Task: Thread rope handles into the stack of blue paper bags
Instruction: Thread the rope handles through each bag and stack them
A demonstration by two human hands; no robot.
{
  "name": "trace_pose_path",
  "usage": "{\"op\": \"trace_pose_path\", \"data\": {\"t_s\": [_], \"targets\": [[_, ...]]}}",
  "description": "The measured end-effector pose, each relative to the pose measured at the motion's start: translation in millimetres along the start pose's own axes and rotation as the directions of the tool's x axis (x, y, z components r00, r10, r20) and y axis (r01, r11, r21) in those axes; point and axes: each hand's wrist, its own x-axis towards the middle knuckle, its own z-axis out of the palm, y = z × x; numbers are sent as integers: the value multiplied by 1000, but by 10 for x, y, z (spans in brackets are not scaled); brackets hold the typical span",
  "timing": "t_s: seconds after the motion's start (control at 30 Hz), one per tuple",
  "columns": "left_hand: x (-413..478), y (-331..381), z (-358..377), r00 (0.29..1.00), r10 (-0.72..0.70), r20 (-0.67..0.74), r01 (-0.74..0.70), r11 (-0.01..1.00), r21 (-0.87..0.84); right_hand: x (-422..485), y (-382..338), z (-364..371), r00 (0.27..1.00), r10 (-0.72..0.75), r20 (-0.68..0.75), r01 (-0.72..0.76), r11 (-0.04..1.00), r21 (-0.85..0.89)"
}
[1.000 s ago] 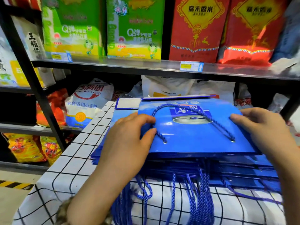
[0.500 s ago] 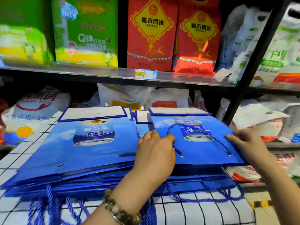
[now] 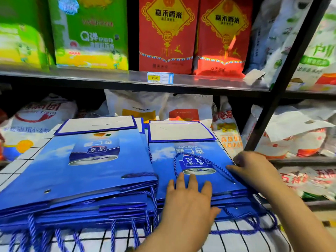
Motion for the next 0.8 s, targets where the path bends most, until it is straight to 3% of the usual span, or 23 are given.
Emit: {"op": "trace_pose_path", "data": {"t_s": [0.07, 0.17, 0.27, 0.37, 0.67, 0.8], "targets": [[-1, -35, 21, 999, -3, -33, 3, 1000, -6, -25, -204, -37, 991, -133, -10, 132, 989, -62], [40, -75, 209, 991, -8, -133, 8, 1000, -2, -13, -637, 3, 919, -353, 173, 349, 936, 57], [66, -113, 275, 981, 34, -191, -32, 999, 11, 146, -913, 184, 832, -438, 341, 452, 891, 43], [76, -141, 338, 976, 39, -216, -37, 999, 15, 273, -979, 407, 806, -441, 396, 452, 889, 71], [157, -167, 290, 980, -26, -195, 21, 999, -27, 372, -998, 597, 847, -420, 325, 410, 906, 102], [90, -152, 206, 974, -8, -228, 22, 998, 58, 368, -1009, 598, 849, -418, 324, 408, 907, 101]]}}
